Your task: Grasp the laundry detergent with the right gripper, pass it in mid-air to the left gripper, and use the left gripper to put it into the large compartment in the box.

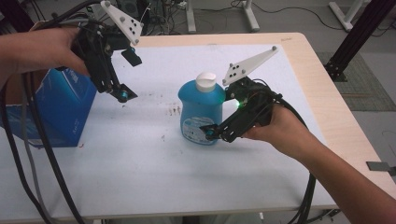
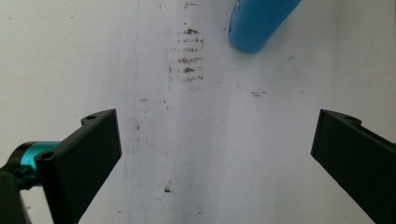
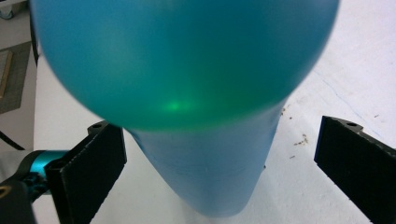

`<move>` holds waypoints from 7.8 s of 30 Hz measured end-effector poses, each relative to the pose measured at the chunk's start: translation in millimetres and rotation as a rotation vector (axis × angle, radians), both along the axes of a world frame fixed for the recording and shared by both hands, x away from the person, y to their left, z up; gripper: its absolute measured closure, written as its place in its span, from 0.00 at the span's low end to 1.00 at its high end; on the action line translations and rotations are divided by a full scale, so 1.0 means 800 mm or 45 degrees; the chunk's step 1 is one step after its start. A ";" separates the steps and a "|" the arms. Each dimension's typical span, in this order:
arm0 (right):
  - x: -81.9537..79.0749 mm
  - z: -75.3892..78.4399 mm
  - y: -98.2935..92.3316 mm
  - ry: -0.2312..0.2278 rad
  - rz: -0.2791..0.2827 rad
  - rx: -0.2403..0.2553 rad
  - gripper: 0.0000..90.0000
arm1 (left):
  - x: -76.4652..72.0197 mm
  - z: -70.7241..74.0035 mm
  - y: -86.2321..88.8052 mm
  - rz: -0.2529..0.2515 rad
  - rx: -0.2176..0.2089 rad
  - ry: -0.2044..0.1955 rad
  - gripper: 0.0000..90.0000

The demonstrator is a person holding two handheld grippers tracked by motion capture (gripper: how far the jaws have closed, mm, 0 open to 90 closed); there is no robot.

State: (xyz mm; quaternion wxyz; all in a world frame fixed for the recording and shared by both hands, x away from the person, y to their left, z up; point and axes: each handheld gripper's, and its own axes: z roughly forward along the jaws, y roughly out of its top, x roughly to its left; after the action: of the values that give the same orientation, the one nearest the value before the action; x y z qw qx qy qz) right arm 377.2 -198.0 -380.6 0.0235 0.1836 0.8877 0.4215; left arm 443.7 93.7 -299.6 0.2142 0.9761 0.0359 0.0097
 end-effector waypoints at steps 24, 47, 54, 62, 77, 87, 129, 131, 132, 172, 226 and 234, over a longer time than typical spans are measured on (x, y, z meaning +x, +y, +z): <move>0.000 -0.029 -0.003 -0.023 -0.029 0.118 0.06 | 0.000 -0.002 -0.001 0.002 0.007 0.002 0.02; -0.002 -0.038 -0.001 -0.076 0.005 0.218 0.33 | -0.001 -0.005 0.000 0.003 0.007 0.012 0.02; -0.003 -0.039 0.000 -0.102 0.010 0.248 0.37 | 0.000 -0.006 -0.001 0.001 0.008 0.015 0.02; -0.005 -0.039 0.001 -0.152 0.030 0.265 0.46 | 0.000 -0.006 0.000 0.002 0.012 0.016 0.02; -0.009 -0.041 0.000 -0.207 0.034 0.276 0.51 | -0.001 -0.009 0.000 0.007 0.017 0.023 0.02; -0.013 -0.038 0.003 -0.234 0.048 0.253 0.52 | -0.007 -0.004 -0.004 -0.006 0.003 0.023 0.02; 0.019 0.041 0.023 -0.192 0.347 0.107 0.52 | -0.052 0.058 -0.081 -0.069 0.076 0.122 0.02; 0.020 0.043 0.026 -0.185 0.349 0.106 0.52 | -0.053 0.060 -0.082 -0.074 0.079 0.119 0.02; 0.021 0.043 0.027 -0.189 0.351 0.108 0.52 | -0.053 0.061 -0.083 -0.074 0.080 0.116 0.02; 0.018 0.043 0.068 -0.143 0.432 0.095 0.52 | -0.057 0.062 -0.115 -0.137 0.116 0.083 0.11; 0.015 0.045 0.067 -0.155 0.449 0.141 0.50 | -0.061 0.076 -0.119 -0.219 0.142 0.076 0.42; 0.017 0.044 0.058 -0.071 0.371 0.162 0.24 | -0.065 0.096 -0.121 -0.213 0.176 0.056 0.42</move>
State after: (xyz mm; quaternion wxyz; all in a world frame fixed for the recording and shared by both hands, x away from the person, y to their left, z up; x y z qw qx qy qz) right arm 390.8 -151.7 -345.8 -0.0248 0.0421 0.8755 0.4808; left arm 391.8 -3.5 -222.9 0.1457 0.9881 -0.0417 -0.0271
